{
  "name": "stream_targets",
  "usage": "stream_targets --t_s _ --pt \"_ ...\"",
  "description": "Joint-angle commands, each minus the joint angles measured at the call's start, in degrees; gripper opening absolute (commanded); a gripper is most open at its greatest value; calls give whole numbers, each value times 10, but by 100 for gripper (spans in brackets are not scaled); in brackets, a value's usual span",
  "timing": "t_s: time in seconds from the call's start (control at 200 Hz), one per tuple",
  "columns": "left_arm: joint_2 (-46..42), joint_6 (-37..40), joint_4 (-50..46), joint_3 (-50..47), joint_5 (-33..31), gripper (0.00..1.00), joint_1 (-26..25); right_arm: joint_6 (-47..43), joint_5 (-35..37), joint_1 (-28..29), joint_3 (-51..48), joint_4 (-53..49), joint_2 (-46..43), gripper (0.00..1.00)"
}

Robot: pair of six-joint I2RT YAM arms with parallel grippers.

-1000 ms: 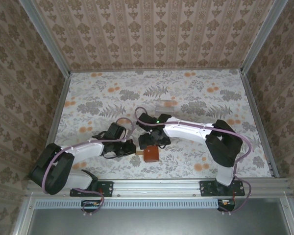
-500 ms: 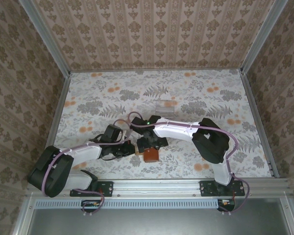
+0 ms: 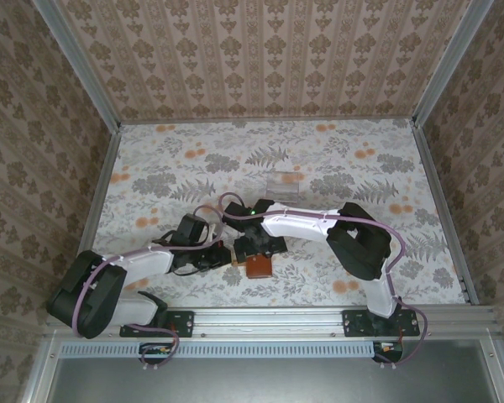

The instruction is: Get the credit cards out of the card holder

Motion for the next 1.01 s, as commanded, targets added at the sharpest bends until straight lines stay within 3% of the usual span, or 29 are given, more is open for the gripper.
stream_targets --t_s 0.0,0.37,1.0 --pt "-2 12 -21 -14 -5 6 6 13 12 5 -7 -16 9 97" --pt "2 12 -23 -9 -5 6 9 13 -5 5 -14 5 15 97" --pt "-1 12 -25 -9 -5 5 13 18 34 5 -8 -31 -30 97"
